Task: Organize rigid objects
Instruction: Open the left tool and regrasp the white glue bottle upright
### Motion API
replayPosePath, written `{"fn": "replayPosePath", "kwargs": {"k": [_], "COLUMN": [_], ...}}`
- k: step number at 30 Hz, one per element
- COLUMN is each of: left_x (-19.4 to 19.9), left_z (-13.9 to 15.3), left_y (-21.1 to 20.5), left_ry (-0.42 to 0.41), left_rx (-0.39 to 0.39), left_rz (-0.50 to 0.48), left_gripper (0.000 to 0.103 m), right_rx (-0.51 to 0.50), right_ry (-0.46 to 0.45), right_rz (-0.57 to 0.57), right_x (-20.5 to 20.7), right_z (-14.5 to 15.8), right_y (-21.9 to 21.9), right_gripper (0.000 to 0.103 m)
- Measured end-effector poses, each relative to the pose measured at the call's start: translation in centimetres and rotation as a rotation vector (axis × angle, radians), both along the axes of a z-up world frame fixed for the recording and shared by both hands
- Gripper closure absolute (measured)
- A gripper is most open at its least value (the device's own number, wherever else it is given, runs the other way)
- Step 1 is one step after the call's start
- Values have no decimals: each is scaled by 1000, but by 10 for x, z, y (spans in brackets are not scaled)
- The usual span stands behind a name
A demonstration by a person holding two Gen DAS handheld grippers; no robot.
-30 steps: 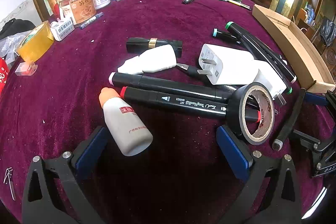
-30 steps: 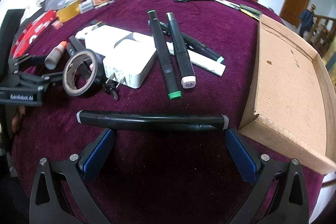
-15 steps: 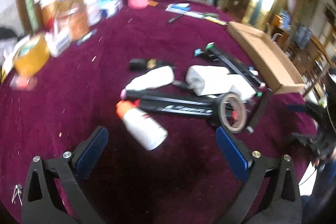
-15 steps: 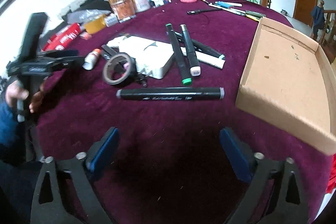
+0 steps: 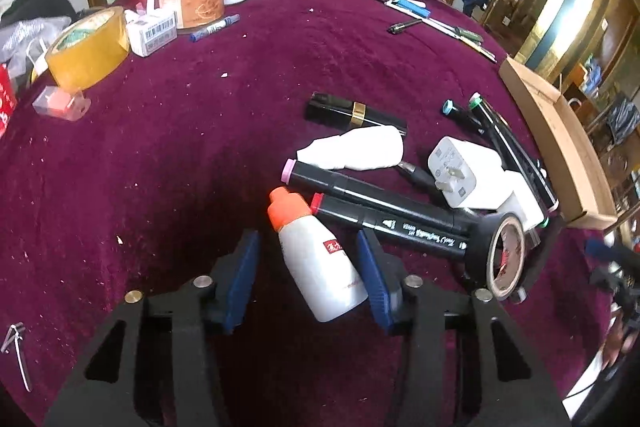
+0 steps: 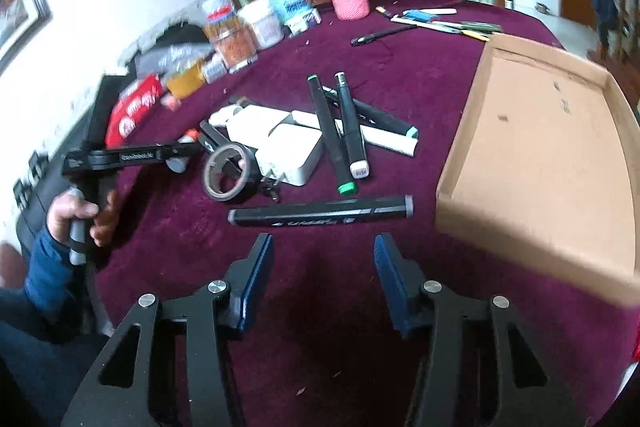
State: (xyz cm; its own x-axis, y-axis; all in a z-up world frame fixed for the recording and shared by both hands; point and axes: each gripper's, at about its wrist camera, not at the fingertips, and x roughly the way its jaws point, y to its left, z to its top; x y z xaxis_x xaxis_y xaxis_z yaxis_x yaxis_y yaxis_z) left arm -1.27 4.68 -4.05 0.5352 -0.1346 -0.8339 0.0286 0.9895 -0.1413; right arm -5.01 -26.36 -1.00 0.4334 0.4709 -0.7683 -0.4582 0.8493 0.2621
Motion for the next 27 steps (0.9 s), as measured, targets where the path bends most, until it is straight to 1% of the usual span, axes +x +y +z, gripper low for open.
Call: {"fn": "replayPosePath", "kwargs": {"k": [1, 2, 4, 5, 7, 8, 10, 11, 13, 16, 17, 19, 20, 22, 24, 25, 26, 27], "left_x": [-1, -1, -2, -1, -3, -2, -1, -1, -2, -2, -2, -3, -3, -2, -2, -2, -2, -2], "left_z": [0, 0, 0, 0, -1, 0, 0, 0, 0, 0, 0, 0, -1, -1, -2, -2, -2, -3], "left_y": [1, 2, 5, 5, 3, 2, 2, 2, 1, -1, -2, -3, -4, -5, -10, -12, -13, -14], "left_ry": [-4, -7, -11, -14, -23, -24, -28, -28, -29, -35, -37, -42, -43, -43, -43, -43, -43, -43], "left_rx": [1, -6, -16, -17, -1, 0, 1, 1, 2, 11, 14, 20, 20, 26, 54, 66, 72, 80], "left_rz": [-3, -5, -7, -8, -14, -14, -15, -18, -27, -35, -37, -41, -43, -51, -57, -62, -63, -63], "left_gripper": [60, 60, 60, 60, 60, 60, 60, 60, 60, 60, 59, 58, 56, 52, 50, 49, 49, 49], "right_rx": [-22, -44, -81, -96, -116, -122, -94, -100, -108, -155, -183, -219, -228, -251, -292, -313, -327, -345], "right_ry": [1, 1, 23, 17, 24, 34, 97, 85, 100, 138, 133, 131, 131, 123, 96, 84, 79, 81], "right_rz": [36, 49, 64, 80, 89, 87, 123, 137, 176, 252, 292, 327, 342, 359, 351, 356, 359, 365], "right_x": [8, 17, 33, 41, 57, 62, 71, 69, 62, 45, 36, 24, 19, 15, 15, 16, 16, 17], "right_z": [0, -1, -5, -6, -11, -14, -22, -21, -22, -22, -22, -24, -24, -24, -22, -23, -23, -25], "right_y": [5, 8, 16, 21, 27, 27, 26, 28, 31, 41, 47, 52, 53, 59, 64, 68, 71, 74], "right_gripper": [56, 56, 56, 56, 56, 56, 55, 55, 49, 49, 49, 49, 54, 58, 59, 64, 74, 78]}}
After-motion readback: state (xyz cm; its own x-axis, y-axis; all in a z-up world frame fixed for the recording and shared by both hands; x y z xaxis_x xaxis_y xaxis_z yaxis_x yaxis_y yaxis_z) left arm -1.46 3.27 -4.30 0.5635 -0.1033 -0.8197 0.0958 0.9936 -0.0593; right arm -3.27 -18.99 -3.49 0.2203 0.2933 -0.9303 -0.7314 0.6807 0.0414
